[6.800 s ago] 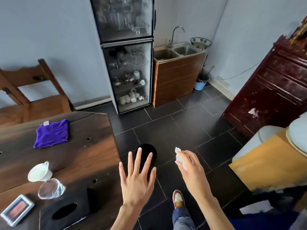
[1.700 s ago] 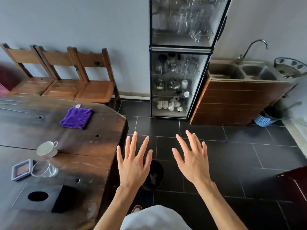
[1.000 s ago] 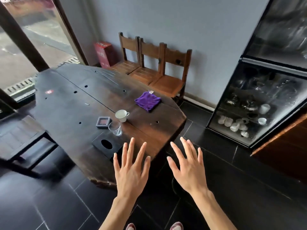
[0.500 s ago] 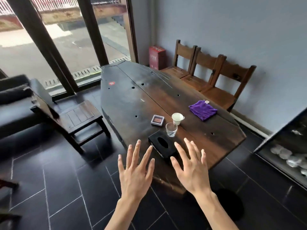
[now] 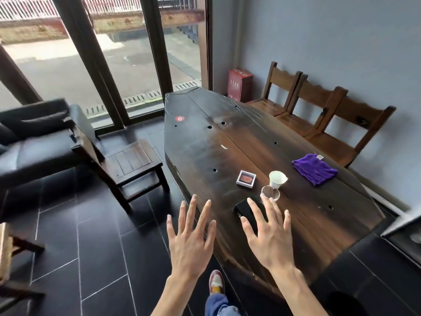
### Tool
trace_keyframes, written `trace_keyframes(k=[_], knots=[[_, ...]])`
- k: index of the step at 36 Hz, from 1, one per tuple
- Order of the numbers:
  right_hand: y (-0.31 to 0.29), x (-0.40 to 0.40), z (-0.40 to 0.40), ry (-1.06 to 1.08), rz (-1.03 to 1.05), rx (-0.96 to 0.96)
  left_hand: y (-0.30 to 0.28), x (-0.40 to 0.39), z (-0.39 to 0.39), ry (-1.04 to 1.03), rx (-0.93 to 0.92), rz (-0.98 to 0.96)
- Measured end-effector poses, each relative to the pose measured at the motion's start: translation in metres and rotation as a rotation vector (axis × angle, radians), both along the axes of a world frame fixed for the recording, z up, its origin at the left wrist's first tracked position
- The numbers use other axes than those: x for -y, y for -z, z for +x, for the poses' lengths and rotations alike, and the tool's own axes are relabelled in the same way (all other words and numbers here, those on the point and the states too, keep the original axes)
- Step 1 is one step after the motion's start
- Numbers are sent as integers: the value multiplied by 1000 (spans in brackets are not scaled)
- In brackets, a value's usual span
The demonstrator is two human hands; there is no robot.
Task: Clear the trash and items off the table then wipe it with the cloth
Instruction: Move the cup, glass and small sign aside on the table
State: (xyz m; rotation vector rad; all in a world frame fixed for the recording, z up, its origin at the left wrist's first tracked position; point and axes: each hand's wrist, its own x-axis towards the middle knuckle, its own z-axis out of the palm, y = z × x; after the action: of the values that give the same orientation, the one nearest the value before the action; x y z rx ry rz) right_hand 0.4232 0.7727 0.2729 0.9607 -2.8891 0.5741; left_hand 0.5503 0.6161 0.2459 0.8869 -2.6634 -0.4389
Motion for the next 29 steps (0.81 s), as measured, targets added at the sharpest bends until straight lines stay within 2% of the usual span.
trace_keyframes(k=[15, 29], knots=[[24, 91, -118, 201, -52, -10, 15, 110, -144, 162, 144, -36], [49, 118, -214, 438, -11, 54, 25, 167, -298, 445, 203, -79]])
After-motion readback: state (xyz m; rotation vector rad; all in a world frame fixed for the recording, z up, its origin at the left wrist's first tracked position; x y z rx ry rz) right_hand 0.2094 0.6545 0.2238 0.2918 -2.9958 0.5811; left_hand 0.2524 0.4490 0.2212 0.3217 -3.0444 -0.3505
